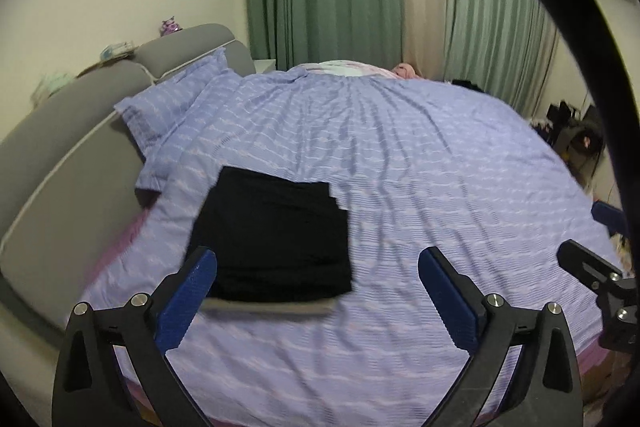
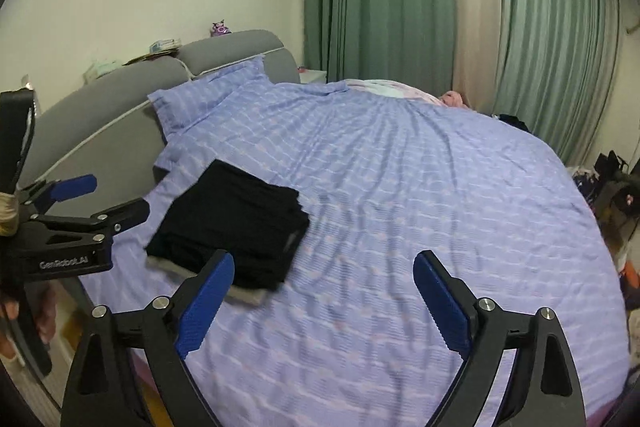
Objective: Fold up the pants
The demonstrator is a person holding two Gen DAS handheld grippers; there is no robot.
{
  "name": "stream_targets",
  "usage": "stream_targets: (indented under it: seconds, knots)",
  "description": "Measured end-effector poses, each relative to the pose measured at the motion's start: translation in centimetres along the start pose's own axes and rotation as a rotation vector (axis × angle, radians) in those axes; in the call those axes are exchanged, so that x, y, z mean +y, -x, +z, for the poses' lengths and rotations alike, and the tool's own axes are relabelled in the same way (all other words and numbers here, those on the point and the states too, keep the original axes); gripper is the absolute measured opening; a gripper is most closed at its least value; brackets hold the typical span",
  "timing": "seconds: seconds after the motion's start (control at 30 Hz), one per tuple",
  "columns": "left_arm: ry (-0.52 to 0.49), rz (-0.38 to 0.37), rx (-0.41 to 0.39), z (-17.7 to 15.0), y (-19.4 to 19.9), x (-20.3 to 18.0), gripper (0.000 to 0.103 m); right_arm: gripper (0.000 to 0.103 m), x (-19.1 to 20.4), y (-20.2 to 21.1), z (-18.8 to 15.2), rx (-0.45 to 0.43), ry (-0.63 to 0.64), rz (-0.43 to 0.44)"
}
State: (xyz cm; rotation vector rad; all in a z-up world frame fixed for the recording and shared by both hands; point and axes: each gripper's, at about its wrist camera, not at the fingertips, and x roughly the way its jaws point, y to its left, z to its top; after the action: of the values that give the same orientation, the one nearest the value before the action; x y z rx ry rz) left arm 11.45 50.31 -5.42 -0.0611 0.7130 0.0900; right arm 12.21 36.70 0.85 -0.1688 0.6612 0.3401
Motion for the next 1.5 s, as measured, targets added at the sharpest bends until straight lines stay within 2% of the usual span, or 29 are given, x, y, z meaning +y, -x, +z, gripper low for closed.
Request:
stream_targets:
  seconds: [0.23, 0.57, 0.8, 1.07, 1.5]
  knots:
    - [0.013, -0.043, -0.013, -1.4, 4.1, -4.7, 0.103, 0.092, -4.2, 5.1, -1.8, -0.013, -0.051, -0.007]
    - [-0.068, -0.065, -0.022, -2.2, 6.1, -8.7, 0.103, 0.092, -7.6, 9.8, -4.2, -0.036, -0.099, -0.091]
    - [-0.081, -0.081, -0.011, -3.3, 8.0, -13.5, 0.103, 0.092, -11.1, 12.4, -5.6, -0.044, -0.099, -0.074]
    - [-0.008, -0.043, -0.040, -4.6, 10.8, -20.1, 0.103, 0.092, -17.5, 15.0, -7.6, -0.040, -0.085, -0.018]
    - [-0.035, -0.047, -0.072, -5.6, 13.1, -28.9, 0.103, 0.092, -26.4, 19.3, -11.4, -0.053, -0.106, -0.032]
